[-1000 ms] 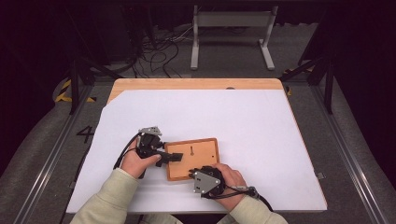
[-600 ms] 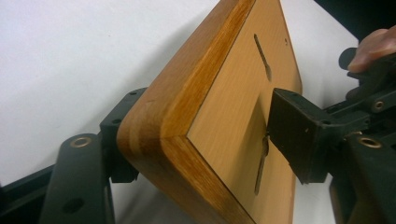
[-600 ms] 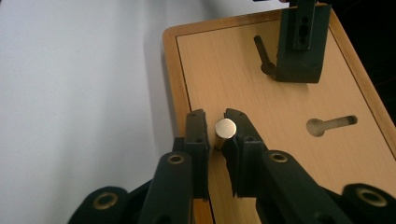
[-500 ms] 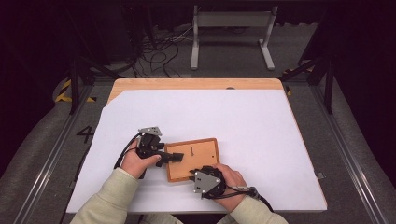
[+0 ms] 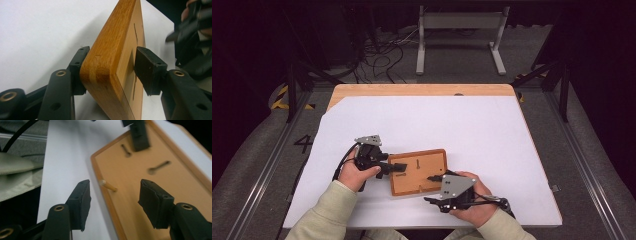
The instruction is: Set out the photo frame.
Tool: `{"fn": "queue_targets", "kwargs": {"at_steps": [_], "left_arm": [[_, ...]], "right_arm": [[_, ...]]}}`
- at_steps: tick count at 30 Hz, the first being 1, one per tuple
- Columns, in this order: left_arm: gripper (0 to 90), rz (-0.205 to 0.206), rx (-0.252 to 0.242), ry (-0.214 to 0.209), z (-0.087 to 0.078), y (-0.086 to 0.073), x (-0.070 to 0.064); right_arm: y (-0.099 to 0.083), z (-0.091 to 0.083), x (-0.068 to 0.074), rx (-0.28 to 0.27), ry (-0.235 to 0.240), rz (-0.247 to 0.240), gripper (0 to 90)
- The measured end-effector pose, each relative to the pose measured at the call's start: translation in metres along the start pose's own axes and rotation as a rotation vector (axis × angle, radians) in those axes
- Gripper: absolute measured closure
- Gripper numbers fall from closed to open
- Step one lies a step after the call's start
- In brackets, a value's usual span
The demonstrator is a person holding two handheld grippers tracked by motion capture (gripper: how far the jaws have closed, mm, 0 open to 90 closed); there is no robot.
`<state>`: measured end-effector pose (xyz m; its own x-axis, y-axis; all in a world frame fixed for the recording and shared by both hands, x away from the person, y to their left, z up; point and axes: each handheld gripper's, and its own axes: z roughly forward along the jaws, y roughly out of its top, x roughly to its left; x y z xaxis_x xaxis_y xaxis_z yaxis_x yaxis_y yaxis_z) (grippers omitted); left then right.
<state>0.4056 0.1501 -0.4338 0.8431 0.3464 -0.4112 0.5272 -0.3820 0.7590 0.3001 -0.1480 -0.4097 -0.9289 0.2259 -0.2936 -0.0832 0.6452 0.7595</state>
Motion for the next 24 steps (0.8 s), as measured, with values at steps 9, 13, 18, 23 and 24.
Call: {"fn": "queue_targets", "kwargs": {"at_steps": [9, 13, 18, 23, 24], "left_arm": [[56.8, 0.126, -0.018, -0.020, -0.007, 0.006, -0.019], [60.0, 0.204, -0.023, -0.015, -0.008, 0.009, -0.029], [62.9, 0.298, -0.033, 0.009, -0.006, 0.011, -0.042], [68.4, 0.392, -0.043, 0.067, -0.004, 0.013, -0.054], [69.2, 0.427, -0.045, 0.115, -0.004, 0.013, -0.057]], "right_arm": [[-0.026, -0.061, -0.034, -0.103, -0.166, 0.155, 46.6], [-0.057, -0.077, -0.052, -0.100, -0.242, 0.251, 48.5], [-0.079, -0.084, -0.063, -0.097, -0.280, 0.321, 48.7], [-0.088, -0.082, -0.066, -0.094, -0.275, 0.346, 48.7], [-0.089, -0.082, -0.066, -0.091, -0.273, 0.349, 48.7]]}}
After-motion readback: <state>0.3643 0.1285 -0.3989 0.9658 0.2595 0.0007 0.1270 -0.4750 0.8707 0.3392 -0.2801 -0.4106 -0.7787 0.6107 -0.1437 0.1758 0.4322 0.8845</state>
